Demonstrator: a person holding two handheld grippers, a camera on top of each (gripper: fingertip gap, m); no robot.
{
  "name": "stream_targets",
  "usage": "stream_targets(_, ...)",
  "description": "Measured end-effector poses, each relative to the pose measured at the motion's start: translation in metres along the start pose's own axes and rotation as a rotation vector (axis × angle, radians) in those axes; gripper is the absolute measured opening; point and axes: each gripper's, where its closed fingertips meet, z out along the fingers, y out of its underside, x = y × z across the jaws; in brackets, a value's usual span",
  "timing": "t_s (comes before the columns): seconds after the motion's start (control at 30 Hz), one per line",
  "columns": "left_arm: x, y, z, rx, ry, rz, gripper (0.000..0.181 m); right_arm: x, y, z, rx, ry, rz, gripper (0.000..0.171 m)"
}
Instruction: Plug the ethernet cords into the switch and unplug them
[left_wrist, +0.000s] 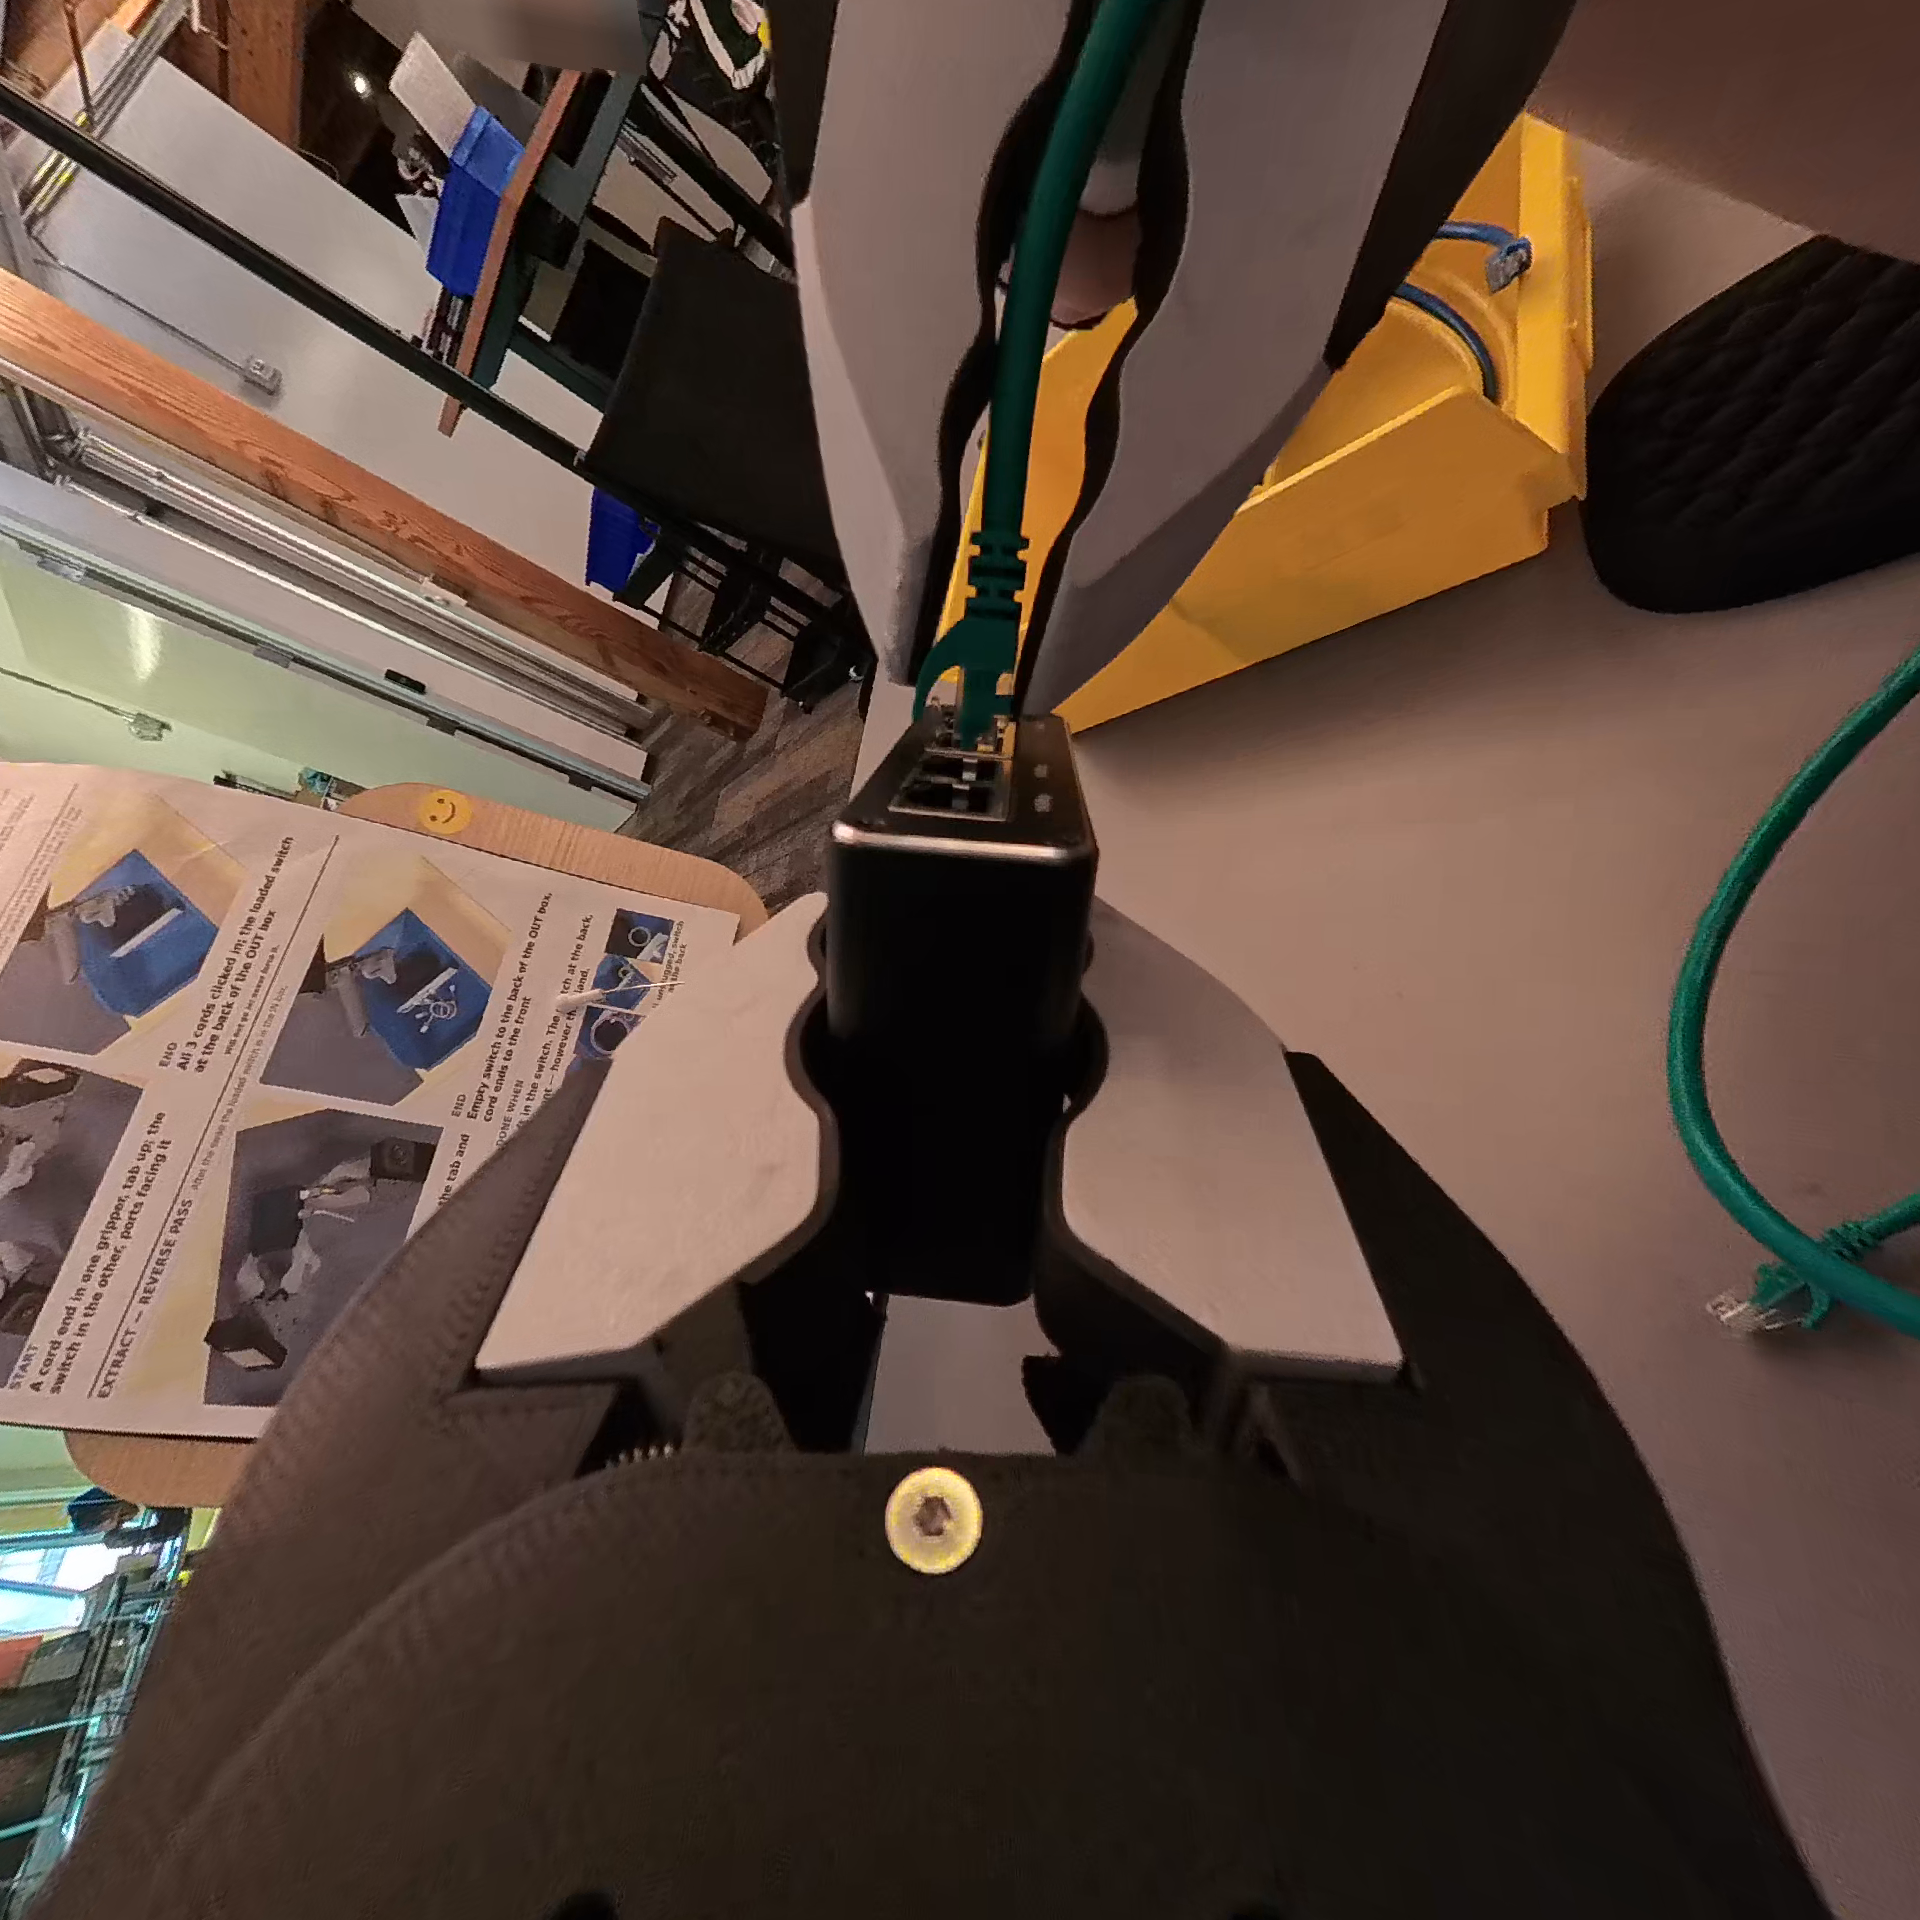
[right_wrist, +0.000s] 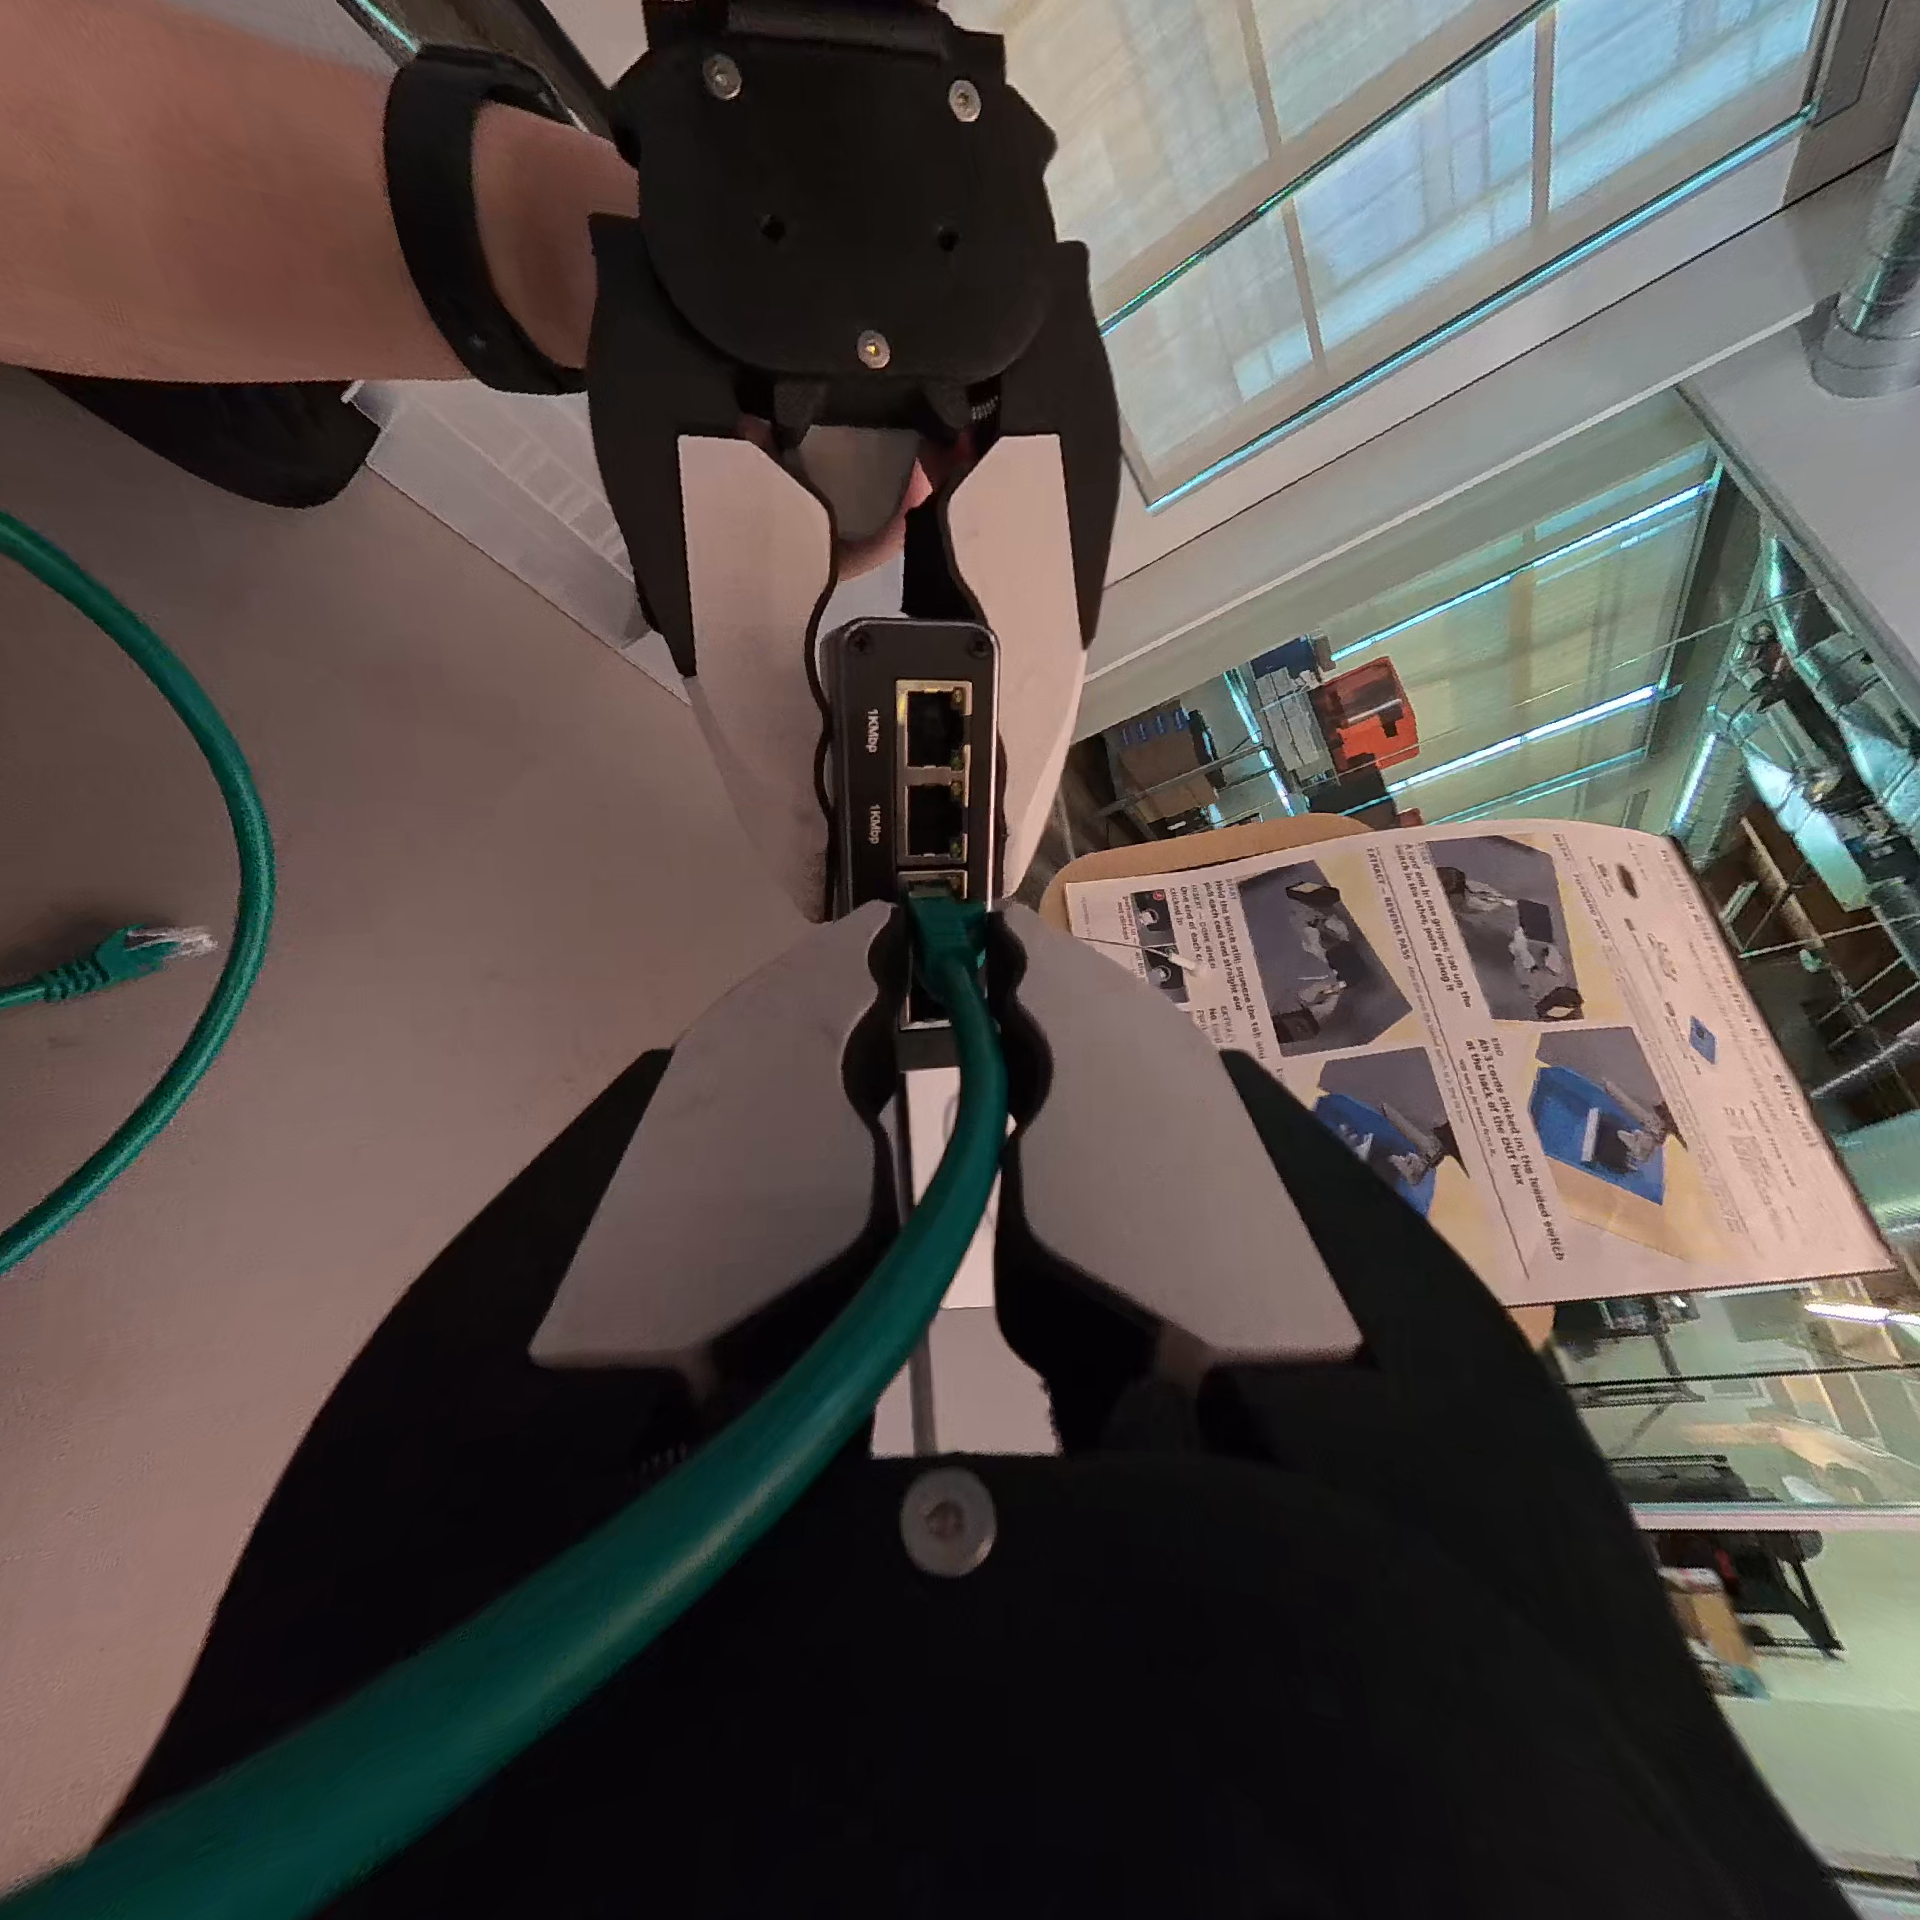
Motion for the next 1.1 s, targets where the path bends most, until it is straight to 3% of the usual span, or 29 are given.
stream_targets(1.1, 0.0028, 0.0056, 0.0021, -0.032, 0.001, 0.026, 0.038, -0.0043, 0.0054, 0.0064, -0.042, -0.005, -0.044, 0.015)
